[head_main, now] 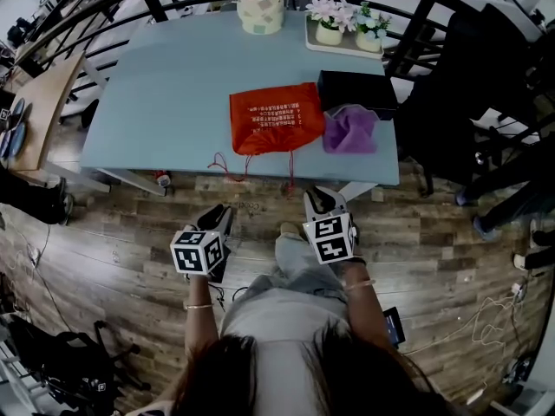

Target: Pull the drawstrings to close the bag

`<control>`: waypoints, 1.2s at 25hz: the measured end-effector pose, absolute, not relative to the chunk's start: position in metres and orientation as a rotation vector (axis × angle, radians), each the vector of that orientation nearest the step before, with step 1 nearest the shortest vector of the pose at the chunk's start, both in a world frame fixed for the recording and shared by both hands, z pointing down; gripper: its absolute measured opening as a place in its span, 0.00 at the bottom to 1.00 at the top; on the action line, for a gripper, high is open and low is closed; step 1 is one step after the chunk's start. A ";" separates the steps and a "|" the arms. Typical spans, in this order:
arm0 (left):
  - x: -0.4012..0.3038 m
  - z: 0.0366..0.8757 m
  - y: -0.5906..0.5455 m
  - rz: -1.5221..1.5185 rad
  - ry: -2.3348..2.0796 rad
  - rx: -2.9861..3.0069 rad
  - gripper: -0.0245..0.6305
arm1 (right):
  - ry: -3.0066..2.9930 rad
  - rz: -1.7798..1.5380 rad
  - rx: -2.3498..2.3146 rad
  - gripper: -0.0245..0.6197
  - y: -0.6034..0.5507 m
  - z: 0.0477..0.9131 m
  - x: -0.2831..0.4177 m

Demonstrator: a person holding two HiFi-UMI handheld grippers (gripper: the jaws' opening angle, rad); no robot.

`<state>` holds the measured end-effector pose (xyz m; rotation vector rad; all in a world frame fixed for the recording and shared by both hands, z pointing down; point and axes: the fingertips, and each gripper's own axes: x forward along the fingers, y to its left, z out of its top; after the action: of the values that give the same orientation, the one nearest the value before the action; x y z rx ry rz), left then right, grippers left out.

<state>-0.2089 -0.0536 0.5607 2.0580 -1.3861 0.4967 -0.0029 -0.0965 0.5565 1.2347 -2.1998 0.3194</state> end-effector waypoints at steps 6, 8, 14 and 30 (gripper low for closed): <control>-0.203 0.548 -0.033 0.501 -1.408 2.104 0.19 | -2.209 0.280 1.266 0.15 -0.076 0.544 -0.002; -0.200 0.544 -0.028 0.494 -1.416 2.118 0.18 | -2.208 0.271 1.265 0.14 -0.070 0.542 -0.003; -0.190 0.534 -0.009 0.494 -1.422 2.163 0.17 | -2.217 0.230 1.288 0.13 -0.054 0.531 -0.003; -0.178 0.492 0.026 0.465 -1.491 2.285 0.11 | -2.303 0.118 1.367 0.10 -0.015 0.483 -0.009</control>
<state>-0.1784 0.0265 0.4925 2.2851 -1.4914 0.4647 -0.0090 -0.0150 0.4825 1.3671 -2.3026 0.1180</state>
